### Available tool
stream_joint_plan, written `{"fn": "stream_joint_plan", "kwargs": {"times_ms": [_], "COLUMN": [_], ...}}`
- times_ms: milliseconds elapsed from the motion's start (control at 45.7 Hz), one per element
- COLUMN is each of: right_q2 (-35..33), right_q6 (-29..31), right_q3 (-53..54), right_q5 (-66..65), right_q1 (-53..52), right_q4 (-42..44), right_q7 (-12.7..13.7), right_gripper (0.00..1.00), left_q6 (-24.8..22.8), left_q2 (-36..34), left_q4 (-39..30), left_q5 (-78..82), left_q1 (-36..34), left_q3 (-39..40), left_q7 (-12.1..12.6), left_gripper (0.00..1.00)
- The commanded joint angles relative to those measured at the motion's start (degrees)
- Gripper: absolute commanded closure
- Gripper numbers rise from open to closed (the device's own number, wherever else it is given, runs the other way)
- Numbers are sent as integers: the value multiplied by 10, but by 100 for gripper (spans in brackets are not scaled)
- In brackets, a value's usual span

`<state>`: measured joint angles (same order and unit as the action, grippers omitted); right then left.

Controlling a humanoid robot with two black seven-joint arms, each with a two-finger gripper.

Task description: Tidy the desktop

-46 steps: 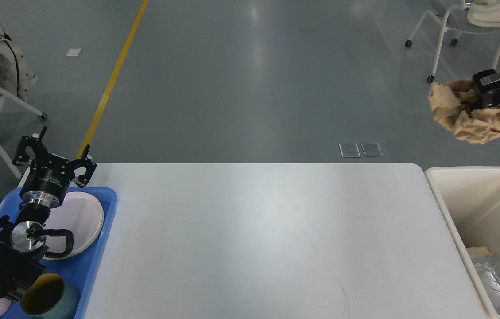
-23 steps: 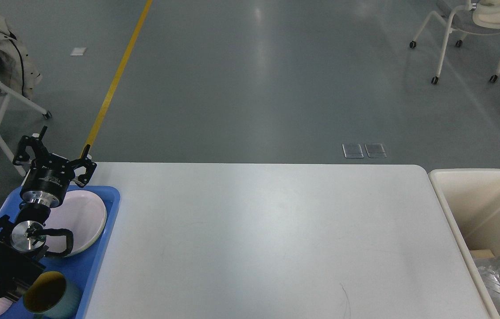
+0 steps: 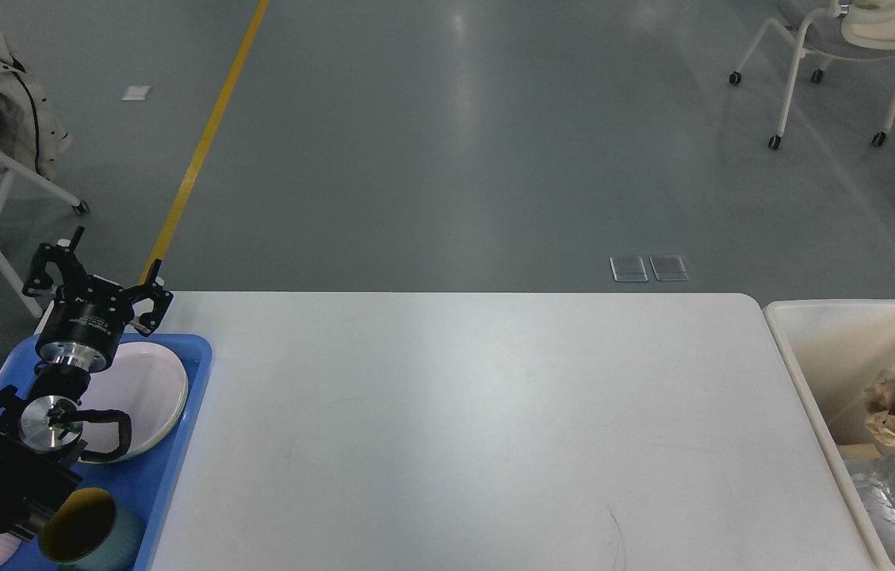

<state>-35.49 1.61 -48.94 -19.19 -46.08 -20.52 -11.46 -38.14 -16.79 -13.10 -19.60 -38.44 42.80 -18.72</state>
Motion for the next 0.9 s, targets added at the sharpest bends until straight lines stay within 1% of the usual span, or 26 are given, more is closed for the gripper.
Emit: {"fn": "stream_joint_plan", "kwargs": {"times_ms": [0,88,153,263,328,394,438,504,569,591,679,766,832,876], "right_q2": [4,5,1,-2,4,14,37,116,187,204,262,313,332,335], "right_q6": [-6,-21,-21,-20,-21,-18,-17,-17,-17,-17,14,90,146,170], "right_q3": [19,117,237,508,686,821,891,965,1009,1018,1033,1028,1026,1026], "right_q5": [8,28,39,71,79,83,87,117,159,173,234,267,268,269], "right_q1": [-13,-49,-90,-115,-123,-132,-135,-133,-124,-118,-66,-31,-14,-8], "right_q4": [0,-3,-14,-45,-88,-139,-159,-166,-153,-146,-103,-44,-8,6], "right_q7": [-3,-3,-3,-3,-3,-3,-5,-6,-11,-15,-54,-100,-137,-157], "right_gripper": [0,0,0,0,0,0,0,0,0,0,0,0,0,0], "left_q6": [0,0,0,0,0,0,0,0,0,0,0,0,0,0], "left_q2": [0,0,0,0,0,0,0,0,0,0,0,0,0,0], "left_q4": [0,0,0,0,0,0,0,0,0,0,0,0,0,0], "left_q5": [0,0,0,0,0,0,0,0,0,0,0,0,0,0], "left_q1": [0,-1,-1,0,-1,0,-1,0,-1,-1,-1,-1,-1,-1], "left_q3": [0,0,0,1,1,0,0,0,0,0,0,0,0,0], "left_q7": [0,0,0,0,0,0,0,0,0,0,0,0,0,0], "left_gripper": [0,0,0,0,0,0,0,0,0,0,0,0,0,0]}}
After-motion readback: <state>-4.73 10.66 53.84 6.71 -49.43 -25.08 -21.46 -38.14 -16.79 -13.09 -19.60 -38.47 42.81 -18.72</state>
